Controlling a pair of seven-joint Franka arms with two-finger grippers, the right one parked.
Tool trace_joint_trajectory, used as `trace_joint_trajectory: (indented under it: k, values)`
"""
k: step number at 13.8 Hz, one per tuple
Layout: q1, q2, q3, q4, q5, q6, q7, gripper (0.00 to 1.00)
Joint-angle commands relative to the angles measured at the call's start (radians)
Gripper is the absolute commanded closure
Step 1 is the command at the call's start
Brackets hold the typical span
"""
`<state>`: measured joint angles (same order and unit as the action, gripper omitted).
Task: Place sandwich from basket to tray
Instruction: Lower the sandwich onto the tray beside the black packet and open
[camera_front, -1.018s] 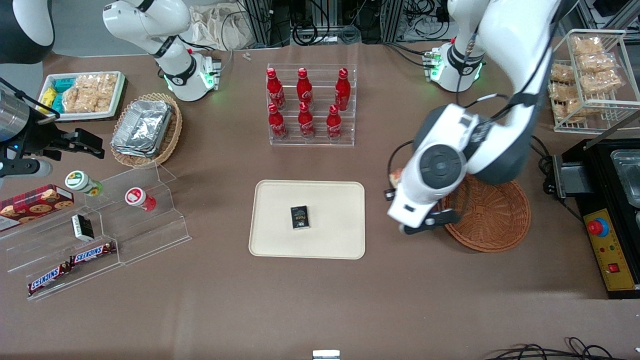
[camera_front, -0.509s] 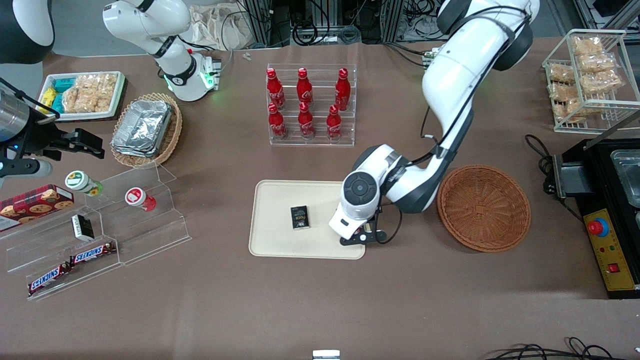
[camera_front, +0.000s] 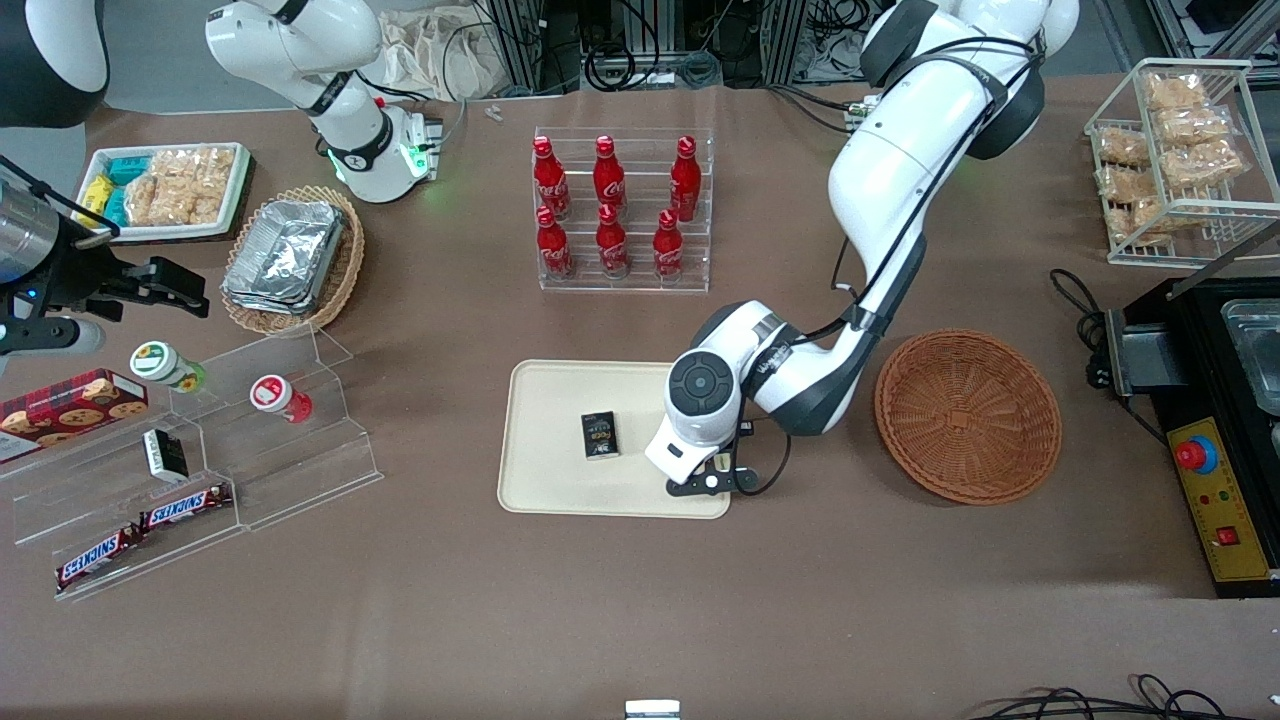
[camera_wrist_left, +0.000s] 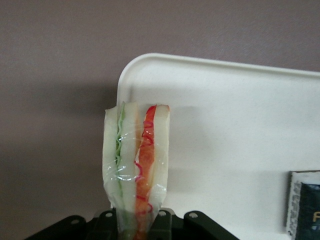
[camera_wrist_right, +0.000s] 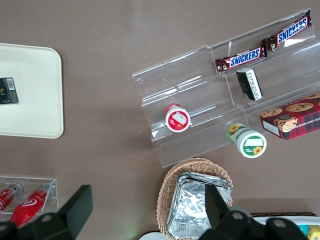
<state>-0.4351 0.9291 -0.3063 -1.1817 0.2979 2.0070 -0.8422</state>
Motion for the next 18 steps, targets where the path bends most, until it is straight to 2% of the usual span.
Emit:
trace_joint_trajectory:
  k: [1,2,5,6,7,13,18]
  values:
    - [-0.016,0.025,0.01,0.042,0.021,0.016,-0.017,0.84]
    - [-0.016,0.03,0.01,0.048,0.021,0.016,-0.017,0.83]
    - [-0.016,0.043,0.009,0.067,0.018,0.041,-0.053,0.37]
    - [-0.016,0.043,0.009,0.067,0.018,0.058,-0.079,0.1]
    - [-0.016,0.043,0.009,0.067,0.018,0.07,-0.102,0.01]
    - [-0.004,0.025,0.009,0.063,0.01,0.053,-0.112,0.01]
    - [0.025,-0.122,0.01,0.059,0.014,-0.163,-0.11,0.01]
